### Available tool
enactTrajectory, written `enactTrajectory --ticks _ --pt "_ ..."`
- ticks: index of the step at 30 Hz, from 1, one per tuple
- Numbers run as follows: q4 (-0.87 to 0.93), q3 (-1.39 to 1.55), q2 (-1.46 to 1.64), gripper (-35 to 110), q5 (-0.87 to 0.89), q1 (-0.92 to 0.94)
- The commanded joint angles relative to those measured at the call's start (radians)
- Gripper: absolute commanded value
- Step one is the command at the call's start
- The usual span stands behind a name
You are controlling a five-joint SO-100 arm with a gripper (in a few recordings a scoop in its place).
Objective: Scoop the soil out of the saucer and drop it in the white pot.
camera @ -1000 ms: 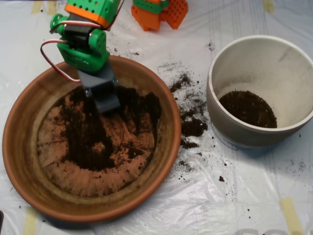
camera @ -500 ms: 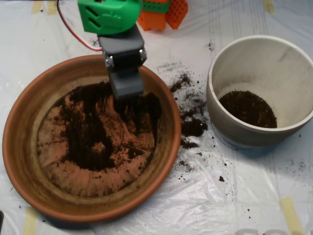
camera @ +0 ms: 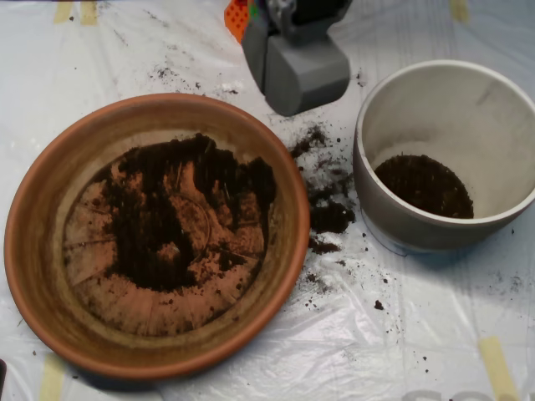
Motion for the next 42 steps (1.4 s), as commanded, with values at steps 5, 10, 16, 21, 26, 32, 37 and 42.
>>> enactTrajectory --ticks 5,10,16,21,26,32,37,42 --pt "-0.041 -0.066 0.037 -1 0.038 -0.259" --pt "-0.141 0.009 0.054 0 0.034 -0.391" --pt "-0.147 0.074 -0.017 43 0.018 -0.43" --pt "-0.207 0.195 0.038 45 0.008 -0.4" --pt "-0.218 0.216 0.055 44 0.017 -0.396" --pt "-0.212 0.12 0.072 43 0.109 -0.357" --pt "-0.202 -0.011 0.092 43 0.184 -0.239" --pt "-0.104 -0.199 0.017 43 0.212 -0.126"
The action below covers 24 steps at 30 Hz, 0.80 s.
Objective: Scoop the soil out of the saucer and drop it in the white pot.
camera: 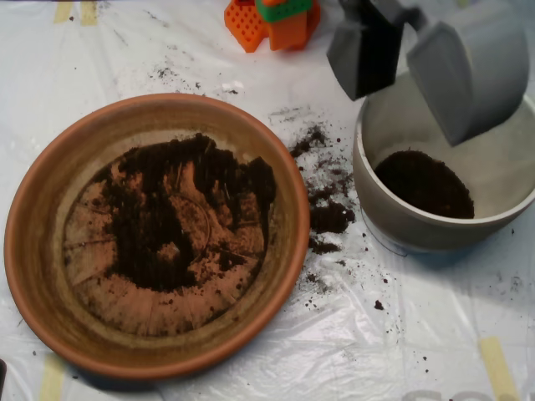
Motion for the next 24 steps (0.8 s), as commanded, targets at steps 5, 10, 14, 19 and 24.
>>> enactTrajectory --ticks 5,10,14,19,24 --pt "0.023 -0.023 0.041 43 -0.04 0.23" --pt "-0.061 0.207 0.08 44 -0.126 0.416" --pt "-0.196 0.448 0.123 46 -0.227 0.545" --pt "-0.333 0.643 0.054 49 -0.351 0.646" --pt "-0.402 0.684 -0.055 49 -0.397 0.715"
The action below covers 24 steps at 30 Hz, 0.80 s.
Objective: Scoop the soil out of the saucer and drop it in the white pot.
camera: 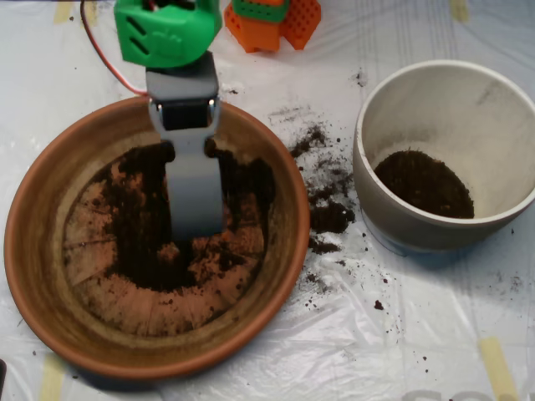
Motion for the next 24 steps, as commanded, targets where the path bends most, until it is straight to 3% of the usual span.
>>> enactTrajectory --ticks 1,14,24 --pt "-0.046 0.0 -0.018 49 -0.031 0.066" --pt "-0.156 -0.078 -0.265 49 0.225 0.172" --pt "-0.195 -0.242 -0.439 49 0.272 0.163"
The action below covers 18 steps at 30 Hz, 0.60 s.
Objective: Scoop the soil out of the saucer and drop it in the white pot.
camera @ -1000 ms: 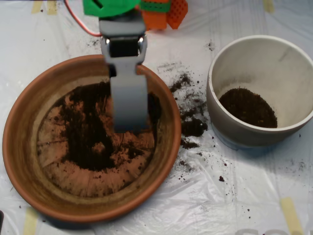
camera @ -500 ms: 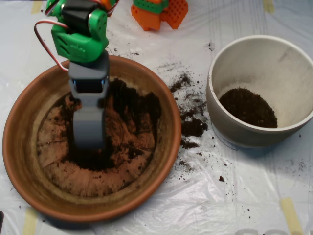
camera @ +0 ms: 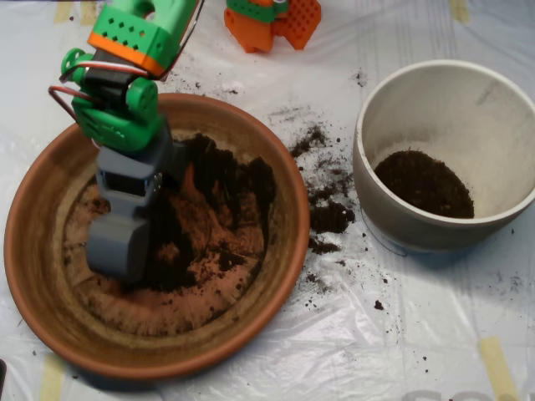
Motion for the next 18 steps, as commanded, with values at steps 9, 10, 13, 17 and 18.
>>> enactTrajectory --ticks 9,10,13,17,18 --pt "0.224 -0.397 -0.227 49 -0.015 -0.037" --pt "0.273 -0.459 -0.273 49 -0.025 -0.038" --pt "0.333 -0.535 -0.328 47 -0.048 -0.032" --pt "0.356 -0.518 -0.327 44 -0.084 -0.031" --pt "0.353 -0.503 -0.322 42 -0.089 -0.028"
